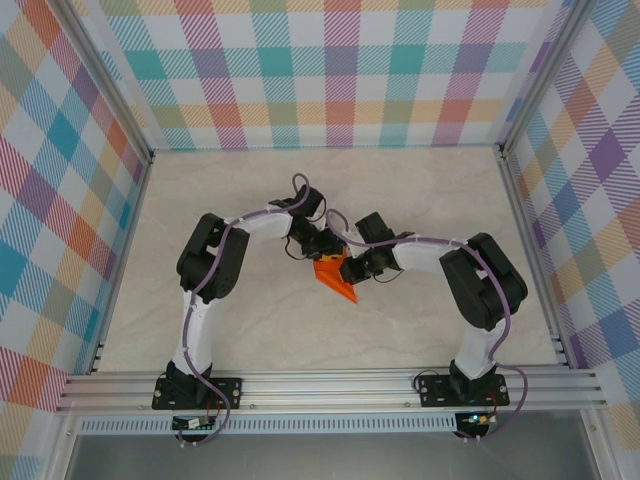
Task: Fold a paper plane with a square sheet of paper (fold left side to right side)
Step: Third fold the triangle at the center of the table.
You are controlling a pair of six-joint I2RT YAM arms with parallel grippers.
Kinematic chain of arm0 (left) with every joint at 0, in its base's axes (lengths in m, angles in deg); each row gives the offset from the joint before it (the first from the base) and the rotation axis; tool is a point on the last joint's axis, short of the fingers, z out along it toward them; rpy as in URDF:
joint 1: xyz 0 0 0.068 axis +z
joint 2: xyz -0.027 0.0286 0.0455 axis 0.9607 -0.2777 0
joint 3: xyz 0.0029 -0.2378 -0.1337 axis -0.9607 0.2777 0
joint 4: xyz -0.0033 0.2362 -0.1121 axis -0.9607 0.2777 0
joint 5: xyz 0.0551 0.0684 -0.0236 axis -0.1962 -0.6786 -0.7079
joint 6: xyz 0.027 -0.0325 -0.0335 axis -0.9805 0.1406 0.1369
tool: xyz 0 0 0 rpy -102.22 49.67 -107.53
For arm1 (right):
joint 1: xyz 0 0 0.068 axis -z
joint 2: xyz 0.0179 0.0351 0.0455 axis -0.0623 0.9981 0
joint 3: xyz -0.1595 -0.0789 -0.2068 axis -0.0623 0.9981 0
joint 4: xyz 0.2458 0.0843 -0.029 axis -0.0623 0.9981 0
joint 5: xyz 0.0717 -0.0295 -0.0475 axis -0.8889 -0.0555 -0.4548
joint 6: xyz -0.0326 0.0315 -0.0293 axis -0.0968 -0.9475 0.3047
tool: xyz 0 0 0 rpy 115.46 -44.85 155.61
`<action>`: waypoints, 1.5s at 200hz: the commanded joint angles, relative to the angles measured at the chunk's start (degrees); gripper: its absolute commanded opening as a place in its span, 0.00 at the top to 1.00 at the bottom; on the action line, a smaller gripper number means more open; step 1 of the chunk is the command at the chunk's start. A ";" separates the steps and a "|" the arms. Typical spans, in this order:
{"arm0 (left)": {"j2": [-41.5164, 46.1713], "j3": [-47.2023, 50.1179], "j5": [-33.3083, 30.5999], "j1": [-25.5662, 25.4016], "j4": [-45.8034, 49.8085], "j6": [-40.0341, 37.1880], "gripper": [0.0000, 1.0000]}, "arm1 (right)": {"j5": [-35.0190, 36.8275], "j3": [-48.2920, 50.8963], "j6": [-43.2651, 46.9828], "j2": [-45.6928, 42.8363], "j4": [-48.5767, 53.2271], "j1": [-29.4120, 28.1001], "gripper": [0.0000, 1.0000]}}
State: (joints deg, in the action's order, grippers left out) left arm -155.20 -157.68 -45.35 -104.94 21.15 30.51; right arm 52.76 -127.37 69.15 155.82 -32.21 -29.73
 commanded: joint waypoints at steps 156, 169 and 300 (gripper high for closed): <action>18.73 14.75 7.29 6.67 -2.51 3.37 0.86 | -0.60 2.62 0.54 0.98 3.18 0.34 1.00; 19.51 16.72 8.33 5.77 -3.09 3.34 0.87 | -0.68 2.61 0.54 0.88 3.21 0.30 1.00; 10.30 17.47 6.64 -0.66 -7.50 5.61 0.89 | -0.48 2.01 0.52 1.30 3.85 0.17 1.00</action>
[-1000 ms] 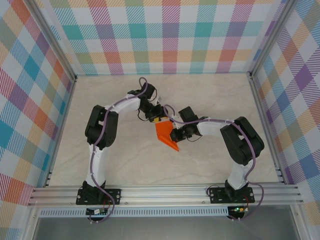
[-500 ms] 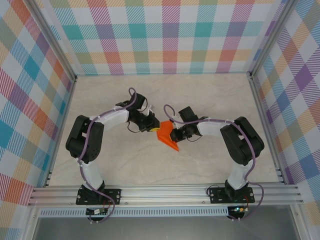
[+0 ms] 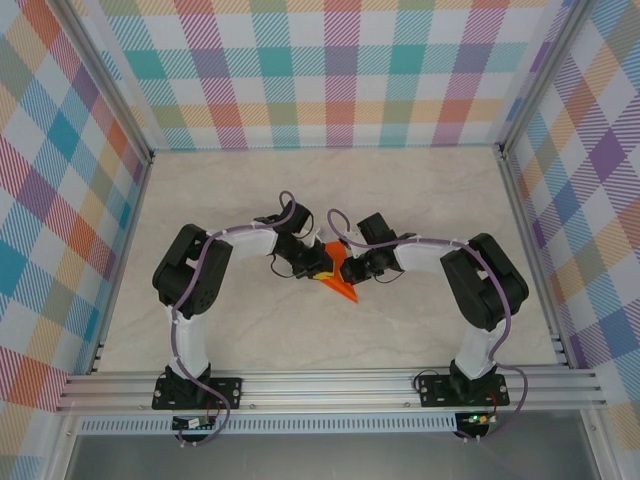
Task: Fold a paper plane with a square sheet of paper (fold left side to right side)
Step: Third fold the triangle at the center of the table.
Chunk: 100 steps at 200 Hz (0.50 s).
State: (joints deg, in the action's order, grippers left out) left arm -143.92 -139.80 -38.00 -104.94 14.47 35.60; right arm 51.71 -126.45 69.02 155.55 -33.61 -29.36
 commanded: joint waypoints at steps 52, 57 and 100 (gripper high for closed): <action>-0.76 2.06 -2.30 -0.66 -0.56 -0.08 0.90 | 0.79 0.95 0.67 1.98 5.28 -0.18 1.00; -0.85 2.21 -2.47 -0.66 -0.45 -0.10 0.90 | 0.76 0.91 0.65 2.01 5.35 -0.21 1.00; -0.80 4.21 -3.38 -0.66 -0.56 -0.31 0.90 | 0.57 0.65 0.44 1.96 5.32 -0.15 1.00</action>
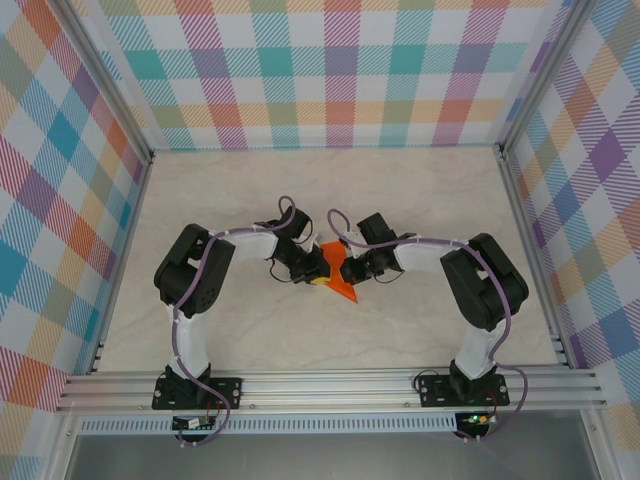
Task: Fold a paper plane with a square sheet of paper (fold left side to right side)
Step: Third fold the triangle at the center of the table.
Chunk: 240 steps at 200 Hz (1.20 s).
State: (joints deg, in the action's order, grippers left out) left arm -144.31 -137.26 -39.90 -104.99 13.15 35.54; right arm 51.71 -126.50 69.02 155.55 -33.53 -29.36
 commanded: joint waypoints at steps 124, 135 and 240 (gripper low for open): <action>-0.11 4.23 -4.71 -0.61 1.56 -0.83 0.92 | 3.50 -7.07 -1.84 -12.30 18.06 2.69 0.54; -0.02 4.16 -4.70 -0.62 1.47 -0.82 0.92 | -1.46 -5.82 -1.57 -14.02 18.68 2.69 0.55; 0.38 4.18 -4.75 -0.62 1.23 -0.61 0.93 | -21.08 -0.92 -8.99 -2.96 11.89 0.94 0.78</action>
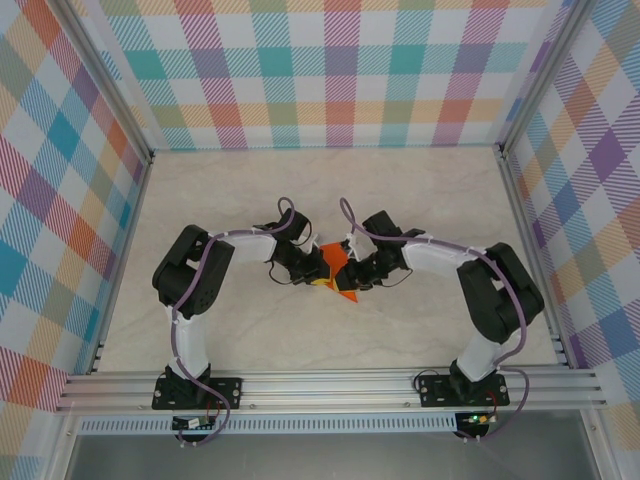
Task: Fold a paper plane with a square sheet of paper (fold left side to right side)
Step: Third fold the triangle at the center of the table.
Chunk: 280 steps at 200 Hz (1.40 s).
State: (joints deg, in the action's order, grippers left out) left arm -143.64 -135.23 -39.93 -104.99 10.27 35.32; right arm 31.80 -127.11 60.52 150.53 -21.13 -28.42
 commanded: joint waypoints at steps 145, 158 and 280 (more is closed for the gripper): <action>-0.58 1.10 -4.72 -0.62 4.99 -0.95 0.93 | 6.72 -0.46 0.65 6.26 3.15 0.04 0.83; -0.61 1.00 -4.74 -0.61 5.20 -1.03 0.93 | 7.24 -0.37 0.72 6.36 3.36 0.03 0.83; -0.61 1.01 -5.39 -0.62 5.61 -1.33 0.93 | 7.60 4.21 -1.13 6.21 5.14 0.35 0.95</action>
State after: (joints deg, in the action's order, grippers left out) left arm -143.57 -135.19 -40.28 -105.10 10.31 35.10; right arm 38.51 -125.84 60.39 155.90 -19.91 -28.29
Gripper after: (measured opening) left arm 0.072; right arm 0.063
